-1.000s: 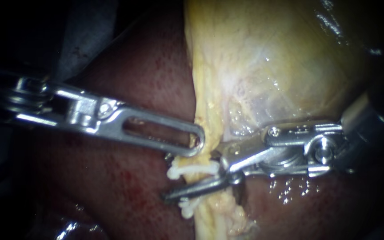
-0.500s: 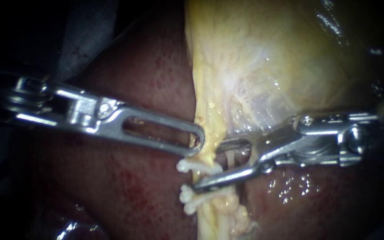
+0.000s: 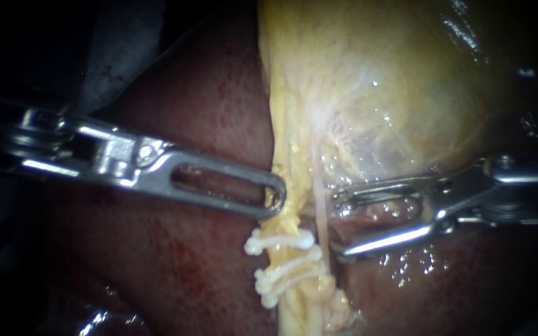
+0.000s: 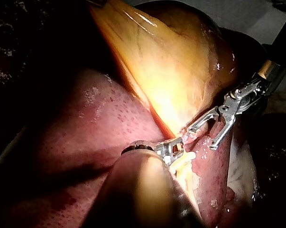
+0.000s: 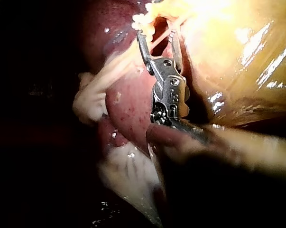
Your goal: Going back third clip left tube
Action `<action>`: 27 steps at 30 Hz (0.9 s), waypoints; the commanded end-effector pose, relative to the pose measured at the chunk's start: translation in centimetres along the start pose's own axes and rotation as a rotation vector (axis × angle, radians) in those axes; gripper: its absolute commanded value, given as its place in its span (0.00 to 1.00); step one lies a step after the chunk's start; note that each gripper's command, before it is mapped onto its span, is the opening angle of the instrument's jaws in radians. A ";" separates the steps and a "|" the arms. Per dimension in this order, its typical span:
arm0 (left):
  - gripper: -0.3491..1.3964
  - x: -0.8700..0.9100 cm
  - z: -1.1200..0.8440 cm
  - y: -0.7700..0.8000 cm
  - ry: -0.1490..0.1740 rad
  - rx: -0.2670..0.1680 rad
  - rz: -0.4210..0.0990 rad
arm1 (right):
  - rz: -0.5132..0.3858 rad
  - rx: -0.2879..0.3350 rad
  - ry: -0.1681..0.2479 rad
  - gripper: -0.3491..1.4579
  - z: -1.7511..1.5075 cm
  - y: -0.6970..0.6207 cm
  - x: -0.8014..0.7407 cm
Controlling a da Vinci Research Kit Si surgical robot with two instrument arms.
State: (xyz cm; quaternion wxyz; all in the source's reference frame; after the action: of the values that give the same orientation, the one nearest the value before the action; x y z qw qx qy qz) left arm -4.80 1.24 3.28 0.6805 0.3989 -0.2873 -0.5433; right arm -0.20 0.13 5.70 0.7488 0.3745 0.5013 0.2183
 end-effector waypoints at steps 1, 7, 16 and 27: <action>0.00 0.00 0.01 0.01 0.000 0.000 0.000 | 0.006 -0.007 0.004 0.49 -0.07 0.00 0.03; 0.00 0.00 0.01 0.02 0.000 0.000 0.000 | 0.004 -0.032 0.021 0.49 -0.46 -0.02 0.18; 0.00 0.00 0.04 0.06 -0.009 -0.011 0.002 | 0.002 -0.049 0.030 0.49 -0.64 -0.04 0.23; 0.00 0.03 0.43 0.21 -0.033 -0.043 0.002 | 0.002 -0.048 0.029 0.49 -0.63 -0.06 0.23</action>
State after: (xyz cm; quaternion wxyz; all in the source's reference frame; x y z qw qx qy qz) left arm -5.06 1.11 3.71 0.6847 0.3754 -0.2880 -0.5543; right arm -0.69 0.47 5.38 0.7500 0.3536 0.5065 0.2366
